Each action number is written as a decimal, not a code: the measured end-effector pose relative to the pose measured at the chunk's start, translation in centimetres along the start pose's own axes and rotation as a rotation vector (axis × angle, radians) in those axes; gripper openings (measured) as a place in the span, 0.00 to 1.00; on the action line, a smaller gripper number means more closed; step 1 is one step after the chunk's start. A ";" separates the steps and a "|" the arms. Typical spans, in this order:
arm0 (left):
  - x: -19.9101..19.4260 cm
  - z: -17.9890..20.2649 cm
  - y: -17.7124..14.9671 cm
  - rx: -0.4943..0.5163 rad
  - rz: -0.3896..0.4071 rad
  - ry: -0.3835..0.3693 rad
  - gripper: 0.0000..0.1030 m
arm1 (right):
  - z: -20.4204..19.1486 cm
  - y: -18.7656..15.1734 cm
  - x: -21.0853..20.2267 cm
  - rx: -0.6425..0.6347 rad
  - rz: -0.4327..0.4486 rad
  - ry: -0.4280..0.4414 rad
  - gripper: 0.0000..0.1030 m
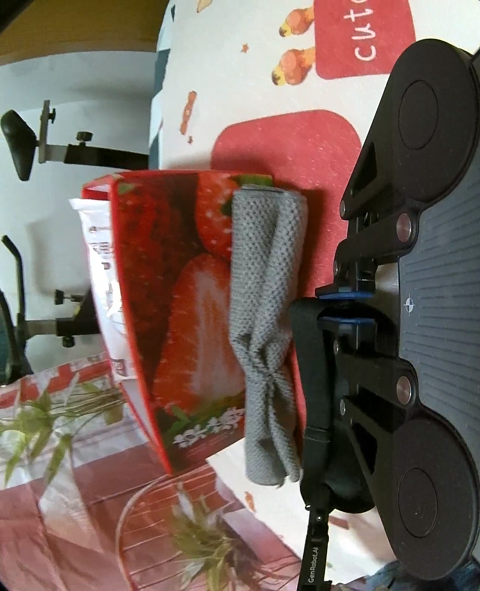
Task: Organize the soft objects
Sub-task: 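Close the left gripper on the eye mask strap while the right gripper grasps it too, then lift the black eye mask with both grippers over the red box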
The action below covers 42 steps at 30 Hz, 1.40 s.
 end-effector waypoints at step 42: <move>6.1 6.4 19.4 0.206 0.251 0.008 0.07 | -1.5 19.3 4.3 -0.227 0.203 -0.139 0.07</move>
Point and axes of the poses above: each gripper's, at about its wrist camera, not at the fingertips, and x roughly the way its jaws point, z to its right, y to its top, the point moved 5 cm from there along x, roughly the way its jaws point, and after that the axes turned 5 degrees about x, right-handed, at the moved point
